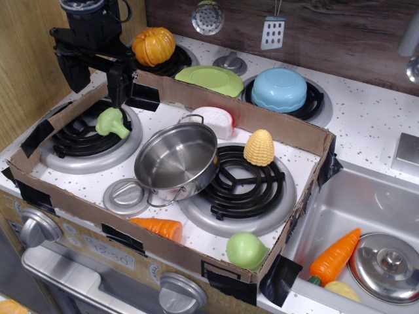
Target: Put broccoli in pot
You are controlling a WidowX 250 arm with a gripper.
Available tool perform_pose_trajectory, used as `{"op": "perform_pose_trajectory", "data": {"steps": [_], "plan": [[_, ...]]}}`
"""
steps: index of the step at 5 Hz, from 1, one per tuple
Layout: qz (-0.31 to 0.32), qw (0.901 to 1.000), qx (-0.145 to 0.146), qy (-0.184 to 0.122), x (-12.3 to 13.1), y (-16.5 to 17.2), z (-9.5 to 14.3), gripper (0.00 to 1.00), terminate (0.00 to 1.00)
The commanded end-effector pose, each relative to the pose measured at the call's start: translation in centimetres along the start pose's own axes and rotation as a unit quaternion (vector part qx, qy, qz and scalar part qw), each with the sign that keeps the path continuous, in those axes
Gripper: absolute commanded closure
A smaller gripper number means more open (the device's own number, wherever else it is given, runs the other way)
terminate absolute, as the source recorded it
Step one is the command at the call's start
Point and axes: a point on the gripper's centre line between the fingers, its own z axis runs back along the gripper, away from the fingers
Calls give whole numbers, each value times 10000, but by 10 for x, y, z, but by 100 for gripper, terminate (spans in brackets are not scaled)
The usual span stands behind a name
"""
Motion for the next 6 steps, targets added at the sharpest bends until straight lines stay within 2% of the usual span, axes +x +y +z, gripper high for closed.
{"op": "perform_pose_trajectory", "data": {"steps": [1,6], "plan": [[-60,9999,-27,-114,8,2,-3,0,0],[-18,9999,-118,-90,10,-8,-26,0,0]]}}
